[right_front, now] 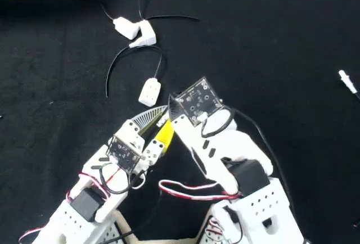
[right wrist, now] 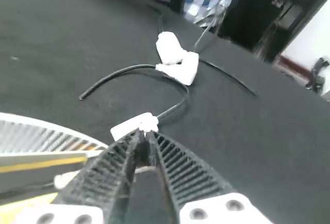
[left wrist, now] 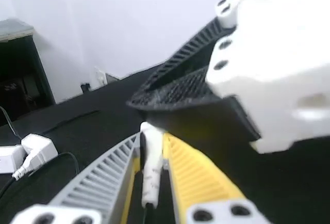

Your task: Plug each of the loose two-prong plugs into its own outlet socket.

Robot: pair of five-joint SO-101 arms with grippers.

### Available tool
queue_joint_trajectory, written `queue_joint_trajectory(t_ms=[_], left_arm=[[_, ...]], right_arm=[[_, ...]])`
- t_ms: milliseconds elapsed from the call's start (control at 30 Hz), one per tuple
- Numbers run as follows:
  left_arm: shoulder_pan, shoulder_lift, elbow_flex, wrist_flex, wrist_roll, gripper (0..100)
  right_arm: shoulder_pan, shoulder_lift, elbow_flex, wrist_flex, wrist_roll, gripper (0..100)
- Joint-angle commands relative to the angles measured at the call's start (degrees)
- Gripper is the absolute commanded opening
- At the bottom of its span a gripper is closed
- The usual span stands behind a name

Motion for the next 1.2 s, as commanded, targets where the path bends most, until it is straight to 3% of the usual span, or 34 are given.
queue_joint_trajectory(t_ms=[0,333,533,700,900,1167], left_arm=[[0.40,-1.05,1.10,-0.18,0.35,3],[-0.13,-0.97,1.10,0.00,0.35,3],[-0.13,-0.97,1.10,4.04,0.35,3],[-1.01,-0.97,1.10,6.77,0.79,3],[-6.99,-0.97,-0.22,7.03,11.78,3],[-11.65,-0.88,-12.00,24.62,18.55,3]], right_arm=[[1.93,0.92,1.80,-3.16,1.23,1.2],[1.93,0.57,2.15,-3.43,0.97,1.2],[2.99,0.57,2.33,-3.52,0.62,1.2],[8.88,0.92,2.59,-6.15,-8.88,1.3],[16.70,1.10,7.34,-12.57,-14.59,1.5],[21.01,1.10,16.75,-23.82,-24.97,1.5]])
